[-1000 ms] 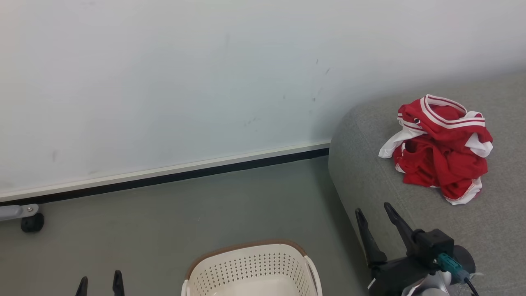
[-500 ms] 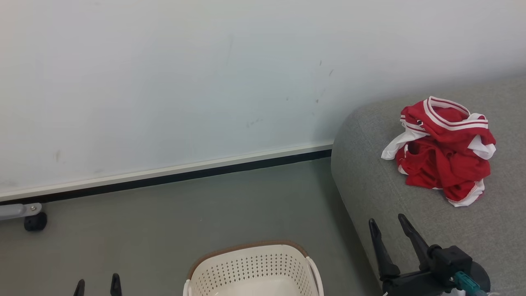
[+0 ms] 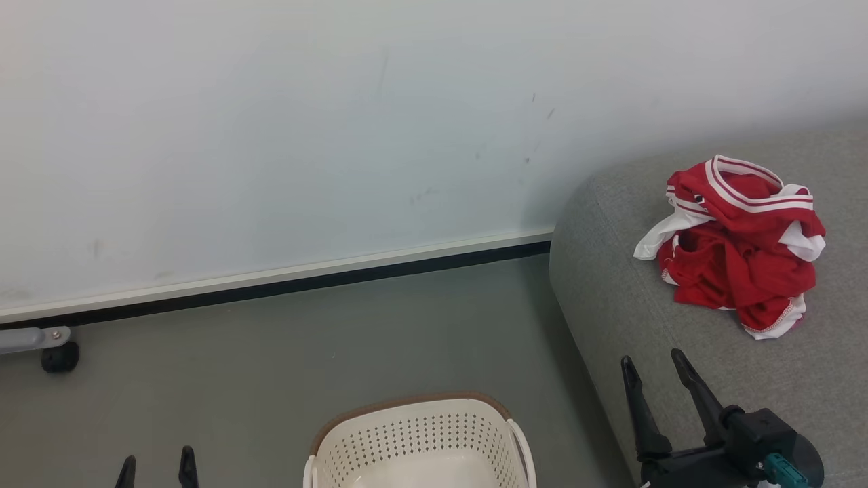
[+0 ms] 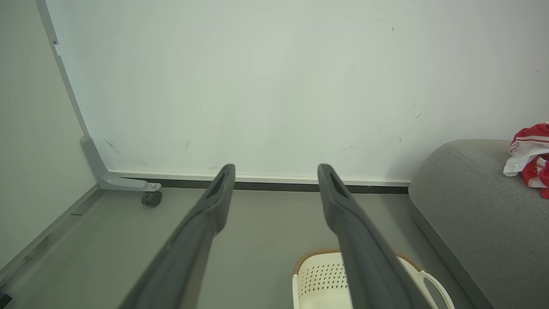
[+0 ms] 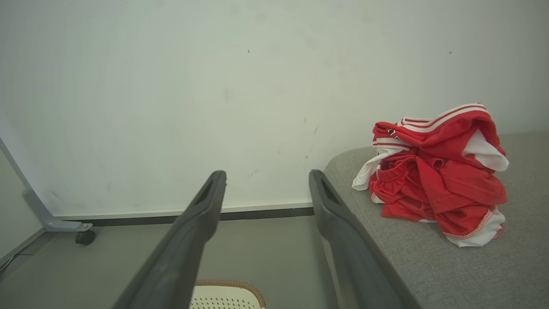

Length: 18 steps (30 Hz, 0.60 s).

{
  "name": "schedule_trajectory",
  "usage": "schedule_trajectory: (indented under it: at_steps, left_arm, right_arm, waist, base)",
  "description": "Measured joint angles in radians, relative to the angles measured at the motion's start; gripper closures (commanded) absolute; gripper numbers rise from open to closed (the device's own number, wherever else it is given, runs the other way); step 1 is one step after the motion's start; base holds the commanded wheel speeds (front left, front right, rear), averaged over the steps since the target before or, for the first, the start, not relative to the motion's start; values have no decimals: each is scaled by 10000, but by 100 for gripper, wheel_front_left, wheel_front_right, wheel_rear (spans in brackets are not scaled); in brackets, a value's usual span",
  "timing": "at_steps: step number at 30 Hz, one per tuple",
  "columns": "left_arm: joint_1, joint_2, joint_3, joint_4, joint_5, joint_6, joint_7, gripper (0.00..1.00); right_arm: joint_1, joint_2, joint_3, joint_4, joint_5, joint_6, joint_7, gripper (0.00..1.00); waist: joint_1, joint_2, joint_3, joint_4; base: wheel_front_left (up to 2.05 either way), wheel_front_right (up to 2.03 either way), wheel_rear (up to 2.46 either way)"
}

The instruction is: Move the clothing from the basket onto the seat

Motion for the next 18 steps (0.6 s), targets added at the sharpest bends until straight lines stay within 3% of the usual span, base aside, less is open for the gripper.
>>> schedule_trajectory:
  at_steps: [18]
  left_arm:
    - [-17,-6,169,-79,167,2,2,0]
  right_arm:
    - [136,205,-483,-215,-272,-2,61,0]
  waist:
    - [1,0,162,89]
  base:
    - [0,0,0]
